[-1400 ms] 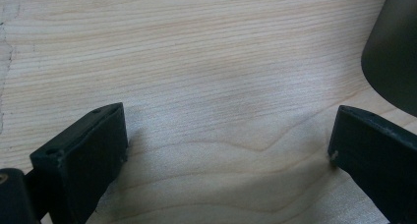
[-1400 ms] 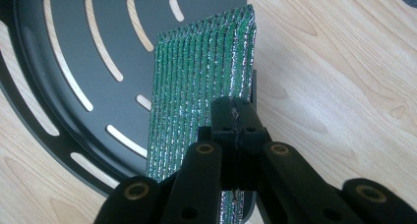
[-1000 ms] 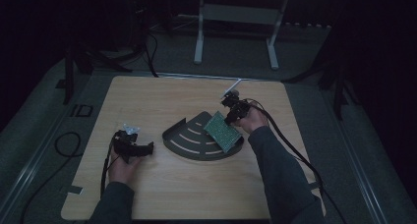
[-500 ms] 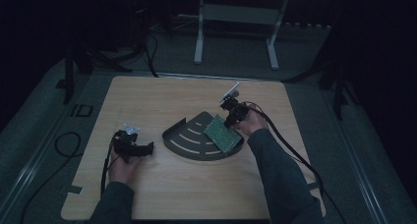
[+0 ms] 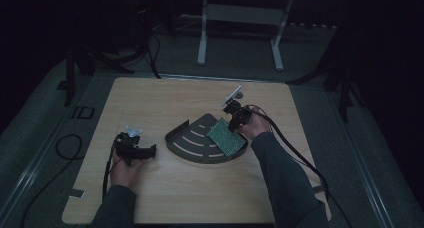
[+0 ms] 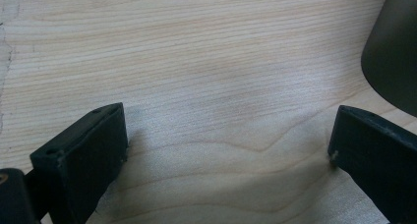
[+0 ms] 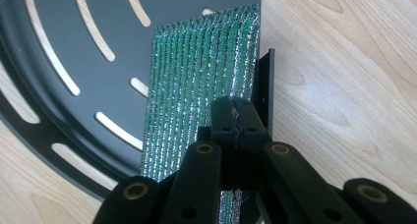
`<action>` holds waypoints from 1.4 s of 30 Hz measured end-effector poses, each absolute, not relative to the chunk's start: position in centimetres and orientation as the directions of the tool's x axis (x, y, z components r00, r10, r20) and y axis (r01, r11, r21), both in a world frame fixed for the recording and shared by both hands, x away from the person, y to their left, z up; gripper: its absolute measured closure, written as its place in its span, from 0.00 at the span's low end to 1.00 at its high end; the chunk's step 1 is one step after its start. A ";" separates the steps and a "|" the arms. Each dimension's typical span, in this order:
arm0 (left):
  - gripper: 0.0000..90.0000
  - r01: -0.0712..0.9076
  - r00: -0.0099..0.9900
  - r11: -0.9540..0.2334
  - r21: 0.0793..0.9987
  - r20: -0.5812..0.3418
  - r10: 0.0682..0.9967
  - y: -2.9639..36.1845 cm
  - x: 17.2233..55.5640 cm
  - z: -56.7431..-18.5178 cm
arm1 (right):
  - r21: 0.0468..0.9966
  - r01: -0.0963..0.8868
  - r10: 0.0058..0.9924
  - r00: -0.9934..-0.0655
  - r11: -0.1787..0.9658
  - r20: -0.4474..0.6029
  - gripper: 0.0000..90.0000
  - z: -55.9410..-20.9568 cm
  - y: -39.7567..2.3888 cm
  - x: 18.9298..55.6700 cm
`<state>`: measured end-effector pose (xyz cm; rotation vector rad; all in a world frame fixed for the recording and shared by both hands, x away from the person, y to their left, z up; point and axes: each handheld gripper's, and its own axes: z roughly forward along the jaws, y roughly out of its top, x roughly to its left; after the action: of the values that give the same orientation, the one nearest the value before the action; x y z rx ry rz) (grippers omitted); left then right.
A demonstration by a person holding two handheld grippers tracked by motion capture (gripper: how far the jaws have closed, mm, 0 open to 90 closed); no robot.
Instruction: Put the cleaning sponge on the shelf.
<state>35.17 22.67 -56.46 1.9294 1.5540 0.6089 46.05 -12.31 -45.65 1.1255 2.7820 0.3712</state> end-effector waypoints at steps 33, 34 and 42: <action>0.02 0.711 0.216 -0.151 0.687 -0.009 0.976 22.7 35.2 -56.5 | 0.313 0.661 0.701 -0.713 0.682 -0.020 0.78 -45.5 -13.7 46.2; 0.02 0.711 0.216 -0.151 0.687 -0.009 0.976 22.7 35.2 -56.5 | 0.316 0.658 0.699 -0.715 0.683 -0.020 0.74 -45.4 -13.8 46.2; 0.02 0.711 0.216 -0.151 0.687 -0.009 0.976 22.7 35.2 -56.5 | 0.320 0.652 0.692 -0.722 0.688 -0.018 0.57 -44.6 -14.4 45.7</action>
<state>35.17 22.67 -56.46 1.9291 1.5543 0.6089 45.72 -14.36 -44.56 1.1043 2.7582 0.4429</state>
